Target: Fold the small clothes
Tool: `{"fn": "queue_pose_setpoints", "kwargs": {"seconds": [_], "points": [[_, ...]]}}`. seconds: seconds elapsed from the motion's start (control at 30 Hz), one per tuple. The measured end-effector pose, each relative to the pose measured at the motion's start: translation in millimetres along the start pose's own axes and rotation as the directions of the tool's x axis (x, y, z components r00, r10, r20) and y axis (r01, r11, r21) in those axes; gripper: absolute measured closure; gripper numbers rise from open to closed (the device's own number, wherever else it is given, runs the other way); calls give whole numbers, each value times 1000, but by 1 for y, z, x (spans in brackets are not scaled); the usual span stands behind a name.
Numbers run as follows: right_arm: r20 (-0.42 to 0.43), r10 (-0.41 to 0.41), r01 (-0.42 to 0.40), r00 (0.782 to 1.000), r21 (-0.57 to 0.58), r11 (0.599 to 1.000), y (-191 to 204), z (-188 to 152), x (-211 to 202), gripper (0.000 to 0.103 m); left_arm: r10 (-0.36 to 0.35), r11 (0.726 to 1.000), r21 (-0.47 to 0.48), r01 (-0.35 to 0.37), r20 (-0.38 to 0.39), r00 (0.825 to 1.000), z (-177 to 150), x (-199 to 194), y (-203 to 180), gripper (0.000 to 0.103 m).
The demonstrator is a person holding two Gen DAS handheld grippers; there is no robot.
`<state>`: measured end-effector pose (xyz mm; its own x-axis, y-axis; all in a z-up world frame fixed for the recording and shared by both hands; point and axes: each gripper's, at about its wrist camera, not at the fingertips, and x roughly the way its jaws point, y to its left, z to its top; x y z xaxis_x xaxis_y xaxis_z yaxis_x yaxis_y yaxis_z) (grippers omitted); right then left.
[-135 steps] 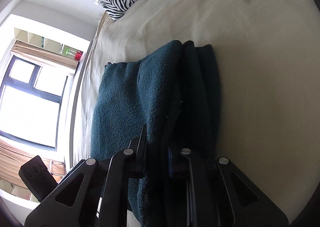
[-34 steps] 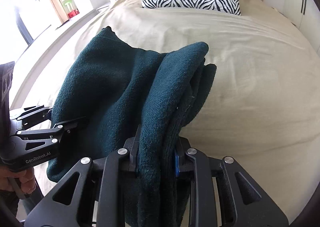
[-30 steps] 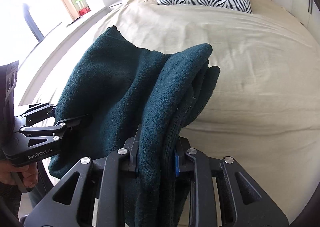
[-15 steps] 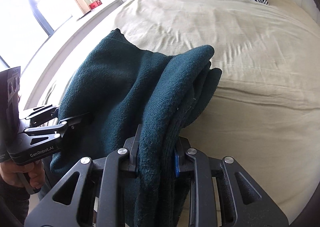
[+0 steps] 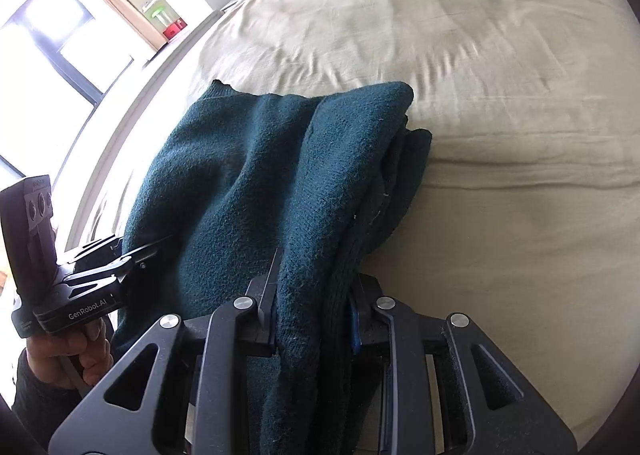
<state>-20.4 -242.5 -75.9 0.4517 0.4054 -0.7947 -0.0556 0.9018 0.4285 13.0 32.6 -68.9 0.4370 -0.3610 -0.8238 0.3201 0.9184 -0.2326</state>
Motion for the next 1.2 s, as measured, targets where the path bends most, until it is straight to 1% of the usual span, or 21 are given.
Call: {"fn": "queue_pose_setpoints", "kwargs": {"seconds": [0.07, 0.13, 0.2, 0.23, 0.27, 0.33, 0.43, 0.53, 0.57, 0.63, 0.7, 0.73, 0.8, 0.87, 0.9, 0.93, 0.97, 1.03, 1.1, 1.17, 1.2], "points": [[13, 59, -60, 998, 28, 998, -14, -5, 5, 77, -25, 1000, -14, 25, 12, 1000, -2, 4, 5, 44], [28, 100, -102, 995, 60, 993, -29, -11, 11, 65, -58, 998, -38, 59, 31, 998, -7, 4, 12, 42], [55, 181, -186, 982, 113, 976, -46, -15, 14, 65, -92, 992, -79, 96, 45, 995, -13, 3, 22, 39], [63, 206, -212, 977, 133, 968, -51, -17, 13, 64, -103, 989, -101, 108, 50, 993, -16, 1, 25, 39], [68, 212, -220, 975, 147, 964, -53, -18, 11, 63, -101, 988, -114, 107, 57, 993, -18, -3, 25, 39], [71, 183, -192, 981, 154, 969, -52, -19, 2, 61, -72, 992, -101, 79, 71, 995, -21, -13, 19, 40], [89, 115, -127, 989, 140, 982, -46, -27, -20, 61, -17, 997, -79, 26, 110, 994, -28, -32, 10, 40], [155, 69, -89, 986, 129, 988, -39, -36, -51, 61, 21, 994, -112, -3, 155, 988, -34, -53, 9, 42], [176, 70, -93, 982, 125, 988, -35, -40, -61, 60, 22, 993, -116, -1, 175, 984, -34, -60, 8, 42], [199, 126, -147, 972, 97, 984, -24, -47, -73, 59, 27, 993, -120, -3, 202, 979, -34, -70, 5, 42], [175, 213, -225, 961, 55, 973, -14, -53, -75, 59, 8, 996, -90, 11, 205, 979, -32, -71, -6, 42], [152, 236, -245, 960, 43, 969, -10, -57, -70, 59, 7, 998, -69, 7, 197, 980, -31, -68, -12, 42], [116, 224, -229, 968, 31, 973, -8, -62, -57, 59, 1, 999, -39, 5, 165, 986, -33, -57, -22, 42], [74, 217, -223, 973, 82, 971, -17, -69, -40, 62, 27, 999, -33, -23, 152, 988, -38, -47, -25, 42], [75, 225, -232, 972, 107, 967, -22, -72, -32, 64, 34, 999, -32, -29, 151, 988, -41, -44, -26, 42], [86, 244, -253, 966, 117, 961, -29, -75, -30, 69, 35, 999, -32, -31, 159, 987, -42, -45, -26, 42], [98, 253, -264, 962, 118, 957, -34, -78, -29, 71, 35, 999, -30, -31, 167, 985, -44, -45, -26, 42], [111, 270, -283, 956, 120, 952, -40, -82, -31, 71, 56, 998, -19, -53, 176, 983, -45, -46, -27, 42], [126, 252, -265, 960, 102, 959, -39, -86, -38, 69, 75, 997, -27, -71, 190, 979, -49, -52, -26, 42], [148, 207, -222, 967, 94, 971, -37, -90, -48, 66, 88, 996, -47, -80, 207, 974, -53, -59, -24, 39], [159, 162, -177, 974, 92, 980, -35, -92, -55, 61, 103, 994, -52, -94, 222, 970, -56, -63, -25, 39]]}}
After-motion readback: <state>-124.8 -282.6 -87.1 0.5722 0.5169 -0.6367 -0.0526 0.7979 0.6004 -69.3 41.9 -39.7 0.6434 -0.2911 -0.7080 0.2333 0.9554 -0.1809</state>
